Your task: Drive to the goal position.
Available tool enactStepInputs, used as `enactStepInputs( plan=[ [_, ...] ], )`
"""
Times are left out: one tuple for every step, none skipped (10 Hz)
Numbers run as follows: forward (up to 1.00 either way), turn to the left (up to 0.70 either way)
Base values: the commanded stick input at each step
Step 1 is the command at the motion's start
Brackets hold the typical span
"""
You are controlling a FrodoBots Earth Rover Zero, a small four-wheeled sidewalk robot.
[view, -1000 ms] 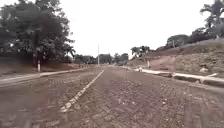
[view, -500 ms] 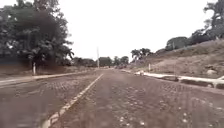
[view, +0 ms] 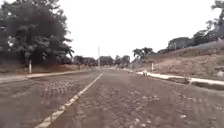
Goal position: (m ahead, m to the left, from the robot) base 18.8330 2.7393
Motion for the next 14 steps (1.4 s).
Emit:
enactStepInputs(
  plan=[
    [1.0, 0.0],
    [1.0, 0.0],
    [1.0, 0.0],
    [1.0, 0.0],
    [1.0, 0.0],
    [1.0, 0.0],
    [1.0, 0.0],
    [1.0, 0.0],
    [1.0, 0.0],
    [1.0, 0.0],
    [1.0, 0.0],
    [1.0, 0.0],
    [1.0, 0.0],
    [1.0, 0.0]
  ],
)
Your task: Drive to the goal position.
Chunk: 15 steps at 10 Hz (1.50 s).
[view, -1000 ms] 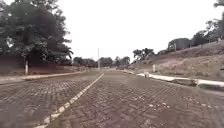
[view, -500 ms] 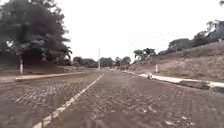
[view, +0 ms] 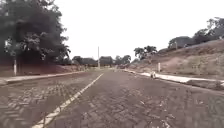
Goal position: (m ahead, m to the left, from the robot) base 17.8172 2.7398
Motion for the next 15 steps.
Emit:
enactStepInputs(
  plan=[
    [1.0, 0.0],
    [1.0, 0.0],
    [1.0, 0.0],
    [1.0, 0.0],
    [1.0, 0.0],
    [1.0, 0.0],
    [1.0, 0.0],
    [1.0, 0.0],
    [1.0, 0.0],
    [1.0, 0.0],
    [1.0, 0.0],
    [1.0, 0.0],
    [1.0, 0.0],
    [1.0, 0.0],
    [1.0, 0.0]
  ],
)
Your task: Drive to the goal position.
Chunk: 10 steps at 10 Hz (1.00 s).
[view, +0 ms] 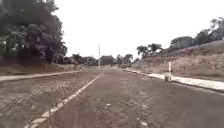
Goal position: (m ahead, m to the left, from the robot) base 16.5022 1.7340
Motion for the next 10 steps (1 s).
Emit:
enactStepInputs(
  plan=[
    [1.0, 0.0],
    [1.0, 0.0],
    [1.0, 0.0],
    [1.0, 0.0],
    [1.0, 0.0],
    [1.0, 0.0],
    [1.0, 0.0],
    [1.0, 0.0],
    [1.0, 0.0],
    [1.0, 0.0]
  ],
)
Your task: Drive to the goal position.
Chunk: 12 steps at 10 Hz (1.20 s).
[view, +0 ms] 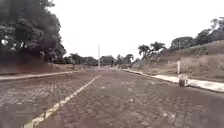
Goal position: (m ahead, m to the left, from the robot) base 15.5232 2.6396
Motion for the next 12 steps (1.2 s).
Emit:
enactStepInputs(
  plan=[
    [1.0, 0.0],
    [1.0, 0.0],
    [1.0, 0.0],
    [1.0, 0.0],
    [1.0, 0.0],
    [1.0, 0.0],
    [1.0, 0.0],
    [1.0, 0.0],
    [1.0, 0.0],
    [1.0, 0.0],
    [1.0, 0.0],
    [1.0, 0.0]
  ],
)
